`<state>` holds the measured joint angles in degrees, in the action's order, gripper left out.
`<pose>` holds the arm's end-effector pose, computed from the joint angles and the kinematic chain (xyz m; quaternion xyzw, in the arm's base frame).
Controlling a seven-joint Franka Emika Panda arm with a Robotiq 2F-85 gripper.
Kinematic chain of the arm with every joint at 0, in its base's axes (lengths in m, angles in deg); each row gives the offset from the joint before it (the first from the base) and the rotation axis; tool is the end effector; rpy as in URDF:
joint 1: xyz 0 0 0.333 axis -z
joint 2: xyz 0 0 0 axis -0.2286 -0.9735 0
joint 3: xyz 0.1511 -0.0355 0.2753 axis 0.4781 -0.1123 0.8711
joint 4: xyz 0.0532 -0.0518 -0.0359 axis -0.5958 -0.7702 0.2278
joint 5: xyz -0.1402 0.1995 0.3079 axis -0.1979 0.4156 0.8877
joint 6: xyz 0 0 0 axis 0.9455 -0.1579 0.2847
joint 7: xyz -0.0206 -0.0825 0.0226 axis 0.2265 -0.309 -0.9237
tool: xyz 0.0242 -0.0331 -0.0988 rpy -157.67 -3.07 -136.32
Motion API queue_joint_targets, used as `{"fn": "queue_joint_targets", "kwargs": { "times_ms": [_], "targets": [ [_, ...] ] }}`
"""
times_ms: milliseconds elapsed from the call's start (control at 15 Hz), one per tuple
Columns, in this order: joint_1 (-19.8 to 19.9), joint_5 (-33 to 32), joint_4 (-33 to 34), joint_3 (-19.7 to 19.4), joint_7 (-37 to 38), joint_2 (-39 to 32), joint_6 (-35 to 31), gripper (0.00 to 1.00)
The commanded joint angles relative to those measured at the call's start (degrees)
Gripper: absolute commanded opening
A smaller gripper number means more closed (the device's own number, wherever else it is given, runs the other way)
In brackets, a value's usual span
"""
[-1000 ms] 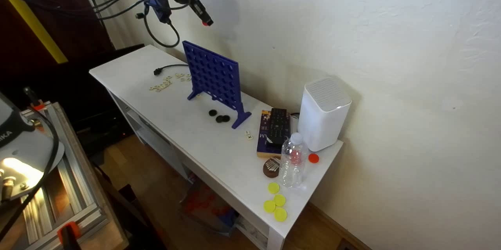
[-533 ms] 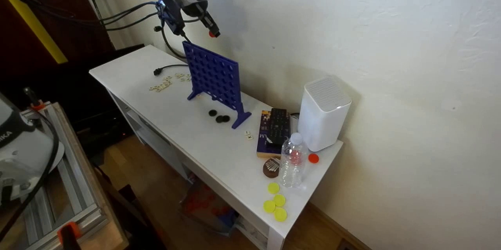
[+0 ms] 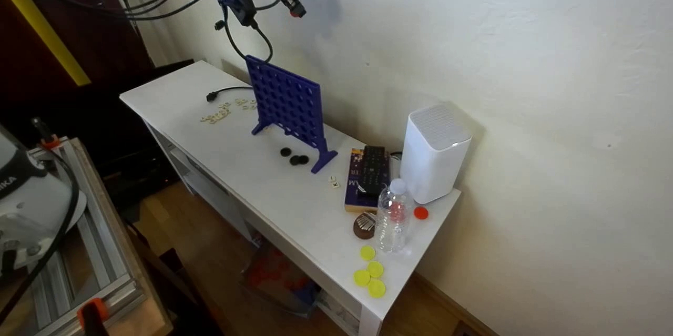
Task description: Move the orange object to the right
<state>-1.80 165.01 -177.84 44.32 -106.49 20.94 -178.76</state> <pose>0.5367 -0.0241 0.3270 -0.9072 0.1379 -0.3547 0.1796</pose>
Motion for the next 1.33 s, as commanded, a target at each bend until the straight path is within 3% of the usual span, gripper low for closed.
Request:
{"fn": "queue_joint_targets", "kwargs": {
  "times_ms": [0, 400, 467, 600, 667, 733, 1133, 1200, 1267],
  "targets": [
    [4.4, 15.4, -6.1, -3.6, -15.7, 7.8, 9.1, 0.14],
    [9.9, 35.7, -20.6, -10.5, -43.5, 11.7, 28.4, 0.14],
    [5.4, 37.7, -22.8, -16.4, -46.3, 11.8, 31.7, 0.14],
    [4.9, 42.9, -26.7, -19.4, -51.8, 11.6, 38.2, 0.14],
    [4.3, 45.0, -28.1, -20.6, -52.7, 11.4, 39.9, 0.14],
    [3.3, 40.7, -24.2, -21.1, -49.5, 9.1, 36.5, 0.39],
    [2.8, 43.2, -26.9, -22.4, -51.5, 9.6, 39.4, 0.39],
    [2.8, 43.2, -26.9, -22.4, -51.5, 9.6, 39.4, 0.14],
    [2.5, 44.8, -26.4, -22.5, -51.9, 9.4, 39.1, 0.14]
  ]
}}
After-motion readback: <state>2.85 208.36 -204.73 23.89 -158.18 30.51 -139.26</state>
